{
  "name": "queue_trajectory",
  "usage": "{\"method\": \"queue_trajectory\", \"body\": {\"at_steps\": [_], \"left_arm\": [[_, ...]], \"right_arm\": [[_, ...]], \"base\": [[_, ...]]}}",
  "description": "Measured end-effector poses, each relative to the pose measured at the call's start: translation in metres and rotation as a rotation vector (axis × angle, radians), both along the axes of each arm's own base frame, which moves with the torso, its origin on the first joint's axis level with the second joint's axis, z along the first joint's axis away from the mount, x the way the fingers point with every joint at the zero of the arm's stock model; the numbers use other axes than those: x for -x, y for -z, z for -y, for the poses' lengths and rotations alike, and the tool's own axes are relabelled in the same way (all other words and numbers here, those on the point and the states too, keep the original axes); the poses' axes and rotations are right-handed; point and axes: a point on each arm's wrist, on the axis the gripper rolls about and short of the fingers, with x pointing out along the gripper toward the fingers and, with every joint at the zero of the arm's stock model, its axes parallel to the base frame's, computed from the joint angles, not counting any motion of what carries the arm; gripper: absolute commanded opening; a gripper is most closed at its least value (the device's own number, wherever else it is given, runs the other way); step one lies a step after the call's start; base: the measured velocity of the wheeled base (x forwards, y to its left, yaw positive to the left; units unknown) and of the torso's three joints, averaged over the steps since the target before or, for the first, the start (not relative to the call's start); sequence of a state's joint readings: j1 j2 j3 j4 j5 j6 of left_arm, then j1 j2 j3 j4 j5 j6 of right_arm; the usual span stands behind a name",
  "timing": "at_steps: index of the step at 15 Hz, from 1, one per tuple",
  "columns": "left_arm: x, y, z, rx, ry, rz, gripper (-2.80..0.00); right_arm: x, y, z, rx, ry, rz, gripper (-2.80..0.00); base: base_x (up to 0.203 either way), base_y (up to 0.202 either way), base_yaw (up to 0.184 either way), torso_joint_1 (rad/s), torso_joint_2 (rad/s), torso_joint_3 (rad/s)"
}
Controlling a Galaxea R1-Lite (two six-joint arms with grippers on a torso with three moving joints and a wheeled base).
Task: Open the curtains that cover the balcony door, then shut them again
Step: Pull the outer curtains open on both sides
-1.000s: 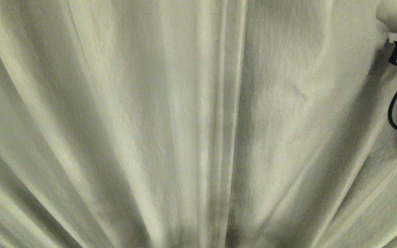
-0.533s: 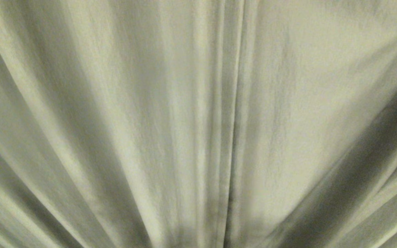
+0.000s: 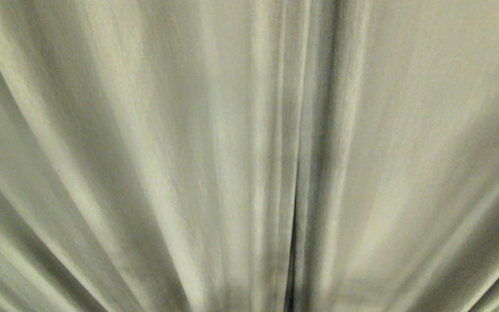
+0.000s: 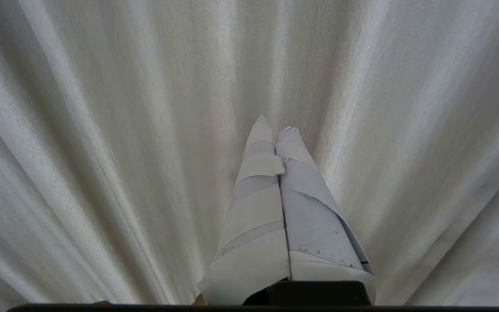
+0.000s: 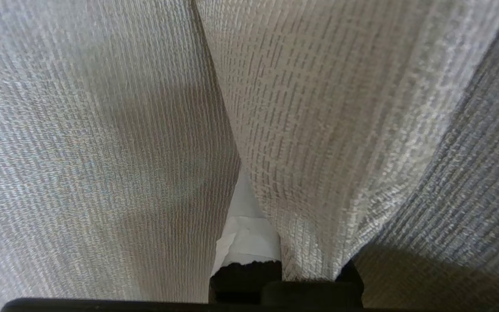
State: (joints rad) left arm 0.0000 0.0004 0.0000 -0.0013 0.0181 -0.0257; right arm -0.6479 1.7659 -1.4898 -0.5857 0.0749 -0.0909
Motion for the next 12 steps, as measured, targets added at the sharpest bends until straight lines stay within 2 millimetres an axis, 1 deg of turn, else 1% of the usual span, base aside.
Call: {"method": "queue_trajectory", "body": {"at_steps": [5, 12], "left_arm": [[0.000, 0.000, 0.000, 0.000, 0.000, 0.000, -2.80], [0.000, 0.000, 0.000, 0.000, 0.000, 0.000, -2.80]], "right_arm": [[-0.003, 0.002, 0.037, 0.003, 0.073, 0.007, -2.80], [0.003, 0.007, 0.078, -0.001, 0.158, 0.020, -2.80]], "base": [[0.000, 0.000, 0.000, 0.000, 0.00, 0.000], [0.000, 0.000, 0.000, 0.000, 0.00, 0.000]]}}
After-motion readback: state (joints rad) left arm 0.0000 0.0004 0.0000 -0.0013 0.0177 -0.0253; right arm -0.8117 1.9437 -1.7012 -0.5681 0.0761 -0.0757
